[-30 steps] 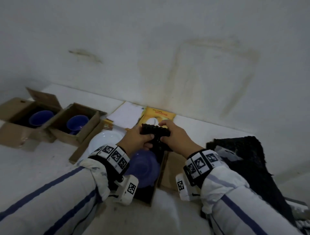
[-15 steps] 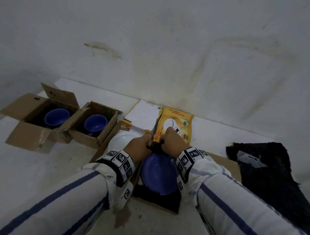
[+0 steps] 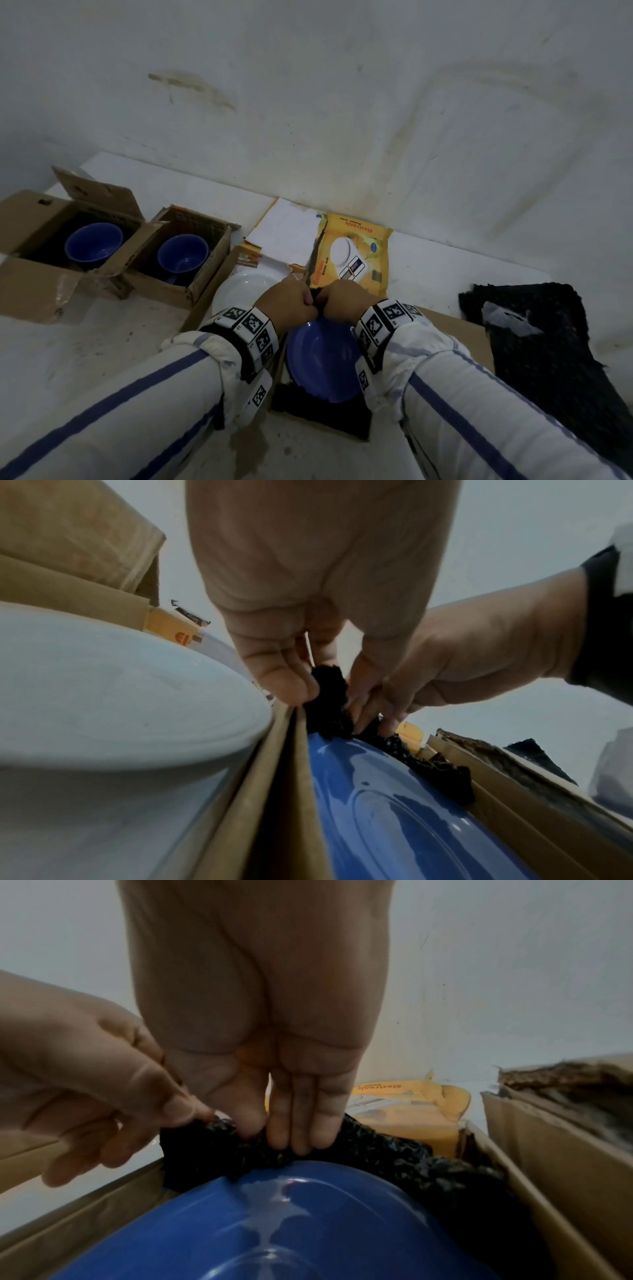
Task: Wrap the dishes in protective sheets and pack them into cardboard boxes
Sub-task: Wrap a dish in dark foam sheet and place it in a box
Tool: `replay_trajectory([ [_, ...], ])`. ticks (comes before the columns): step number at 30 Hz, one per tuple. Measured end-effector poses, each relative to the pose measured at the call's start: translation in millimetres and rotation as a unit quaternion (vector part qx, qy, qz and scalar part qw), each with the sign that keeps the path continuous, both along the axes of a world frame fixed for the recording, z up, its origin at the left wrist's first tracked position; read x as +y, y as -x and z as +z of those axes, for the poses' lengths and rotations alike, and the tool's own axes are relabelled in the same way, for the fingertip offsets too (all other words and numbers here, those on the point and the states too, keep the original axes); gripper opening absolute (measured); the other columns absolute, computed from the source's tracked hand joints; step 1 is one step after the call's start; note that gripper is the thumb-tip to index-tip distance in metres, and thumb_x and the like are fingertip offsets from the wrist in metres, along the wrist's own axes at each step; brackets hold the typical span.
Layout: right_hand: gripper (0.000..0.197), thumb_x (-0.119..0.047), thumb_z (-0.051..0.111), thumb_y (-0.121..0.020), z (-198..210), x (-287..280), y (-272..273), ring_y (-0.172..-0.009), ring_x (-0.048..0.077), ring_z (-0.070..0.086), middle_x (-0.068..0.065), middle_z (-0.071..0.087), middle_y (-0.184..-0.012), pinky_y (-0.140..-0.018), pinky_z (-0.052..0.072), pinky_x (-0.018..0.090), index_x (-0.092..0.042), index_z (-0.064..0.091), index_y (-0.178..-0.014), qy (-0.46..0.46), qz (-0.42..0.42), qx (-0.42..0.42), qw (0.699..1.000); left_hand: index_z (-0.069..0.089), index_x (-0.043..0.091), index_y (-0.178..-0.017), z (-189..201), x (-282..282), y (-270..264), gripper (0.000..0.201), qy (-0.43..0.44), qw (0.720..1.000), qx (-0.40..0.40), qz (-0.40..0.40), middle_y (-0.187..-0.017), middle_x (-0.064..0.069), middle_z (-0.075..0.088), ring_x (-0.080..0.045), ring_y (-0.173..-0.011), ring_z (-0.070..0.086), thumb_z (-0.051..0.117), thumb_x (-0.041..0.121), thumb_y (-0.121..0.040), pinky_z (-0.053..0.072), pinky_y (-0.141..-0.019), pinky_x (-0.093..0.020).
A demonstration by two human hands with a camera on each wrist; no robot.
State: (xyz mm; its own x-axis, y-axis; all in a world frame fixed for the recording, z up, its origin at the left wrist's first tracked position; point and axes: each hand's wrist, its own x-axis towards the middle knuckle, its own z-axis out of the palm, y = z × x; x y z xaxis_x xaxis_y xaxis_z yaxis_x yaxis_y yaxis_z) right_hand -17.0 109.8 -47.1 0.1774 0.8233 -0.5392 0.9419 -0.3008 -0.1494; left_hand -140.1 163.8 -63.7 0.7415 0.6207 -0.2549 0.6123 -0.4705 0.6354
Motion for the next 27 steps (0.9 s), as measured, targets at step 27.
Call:
replay_trajectory([
  [27, 0.031, -0.012, 0.051, -0.089, -12.8, -21.2, -31.6, -0.108, 0.027, 0.06, 0.012, 0.062, -0.118, -0.087, 0.048, 0.032, -0.005, 0.061, -0.118, 0.114, -0.003, -0.06, 0.992, 0.048, 0.03, -0.13, -11.1, 2.6, -18.3, 0.04, -0.265, 0.932, 0.177, -0.173, -0.128, -0.002, 0.053, -0.025, -0.121, 0.044, 0.051, 0.024, -0.091, 0.036, -0.097, -0.039],
])
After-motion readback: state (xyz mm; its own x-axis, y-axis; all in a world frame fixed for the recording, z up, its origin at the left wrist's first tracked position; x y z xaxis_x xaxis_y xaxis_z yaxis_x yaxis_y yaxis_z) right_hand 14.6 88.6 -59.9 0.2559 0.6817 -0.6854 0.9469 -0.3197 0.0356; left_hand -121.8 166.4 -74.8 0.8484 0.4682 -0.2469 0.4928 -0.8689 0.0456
